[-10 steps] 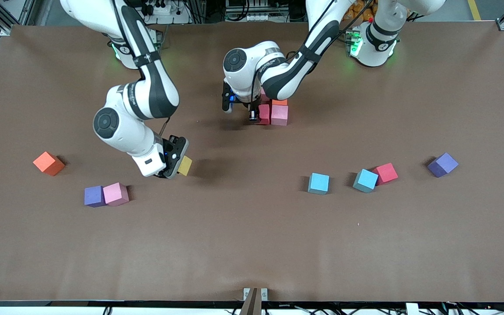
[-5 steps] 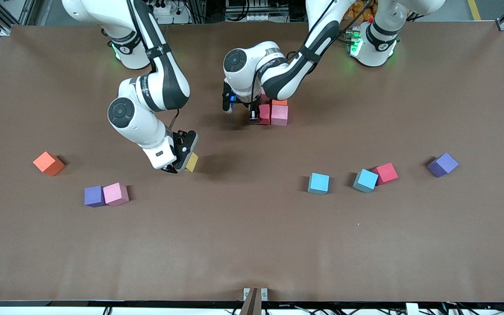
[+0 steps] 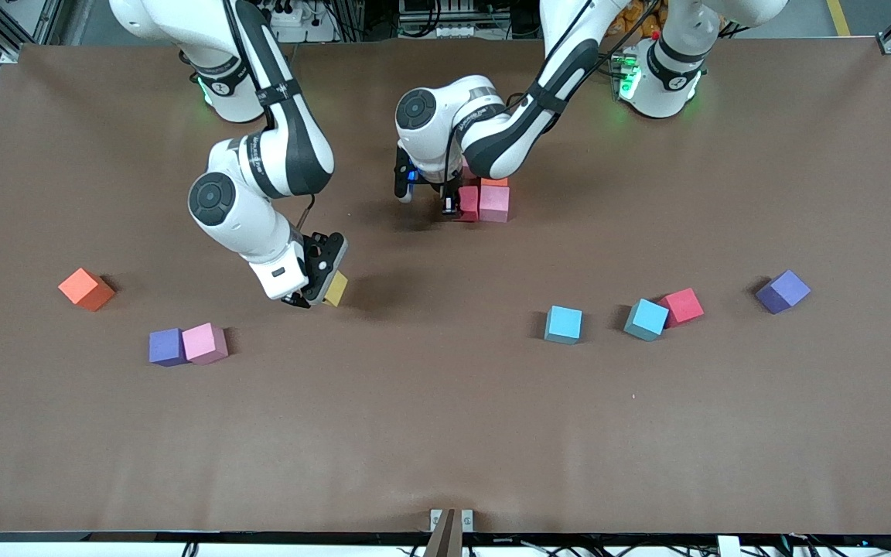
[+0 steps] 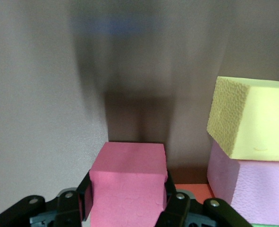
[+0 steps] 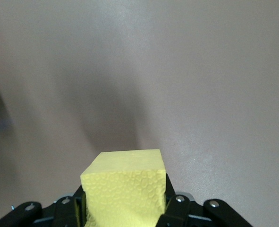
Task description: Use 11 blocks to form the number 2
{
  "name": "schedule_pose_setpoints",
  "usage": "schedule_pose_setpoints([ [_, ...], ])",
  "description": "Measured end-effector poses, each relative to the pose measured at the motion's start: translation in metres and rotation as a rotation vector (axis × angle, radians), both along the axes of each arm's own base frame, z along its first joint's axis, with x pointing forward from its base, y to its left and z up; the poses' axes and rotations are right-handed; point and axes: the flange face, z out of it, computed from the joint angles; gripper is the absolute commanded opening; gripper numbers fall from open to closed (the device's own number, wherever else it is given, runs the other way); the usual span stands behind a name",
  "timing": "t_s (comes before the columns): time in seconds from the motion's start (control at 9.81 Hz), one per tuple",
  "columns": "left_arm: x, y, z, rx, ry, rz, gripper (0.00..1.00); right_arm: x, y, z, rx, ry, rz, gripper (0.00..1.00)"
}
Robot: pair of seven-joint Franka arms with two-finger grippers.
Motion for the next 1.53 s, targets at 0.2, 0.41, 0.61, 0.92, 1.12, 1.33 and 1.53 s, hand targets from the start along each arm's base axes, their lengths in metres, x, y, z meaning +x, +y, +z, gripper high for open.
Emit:
schedule_pose_setpoints([
  [0.2,0.0002,-0.0005,-0.0004,-0.004,-0.001,0.000,0.00,0.0000,-0.0001,-0.0001,0.000,-0.001,0.000,0.21],
  [0.41,0.0001,-0.0007,-0.0016,-0.005,-0.001,0.000,0.00,0.0000,-0.0001,-0.0001,0.000,-0.001,0.000,0.21],
  [0.61,0.0001,-0.0008,-0.0021,-0.006,-0.001,0.000,0.01,0.0000,-0.0001,-0.0001,0.000,-0.001,0.000,0.21],
  [0.92,0.0000,-0.0007,-0.0038,-0.006,0.000,0.001,0.13,-0.0001,-0.0003,-0.0004,0.000,-0.001,-0.001,0.21],
  [1.12,-0.0004,-0.0003,-0.0065,-0.002,0.002,0.010,0.77,-0.0002,-0.0005,-0.0006,-0.001,-0.001,-0.001,0.21],
  [1.33,-0.0007,-0.0001,-0.0082,0.002,-0.003,0.046,1.00,-0.0003,-0.0006,-0.0009,-0.001,-0.001,-0.001,0.21],
  [1.53,-0.0011,-0.0002,-0.0084,0.006,-0.012,0.102,1.00,-0.0005,-0.0008,-0.0012,-0.001,-0.001,-0.001,0.21],
])
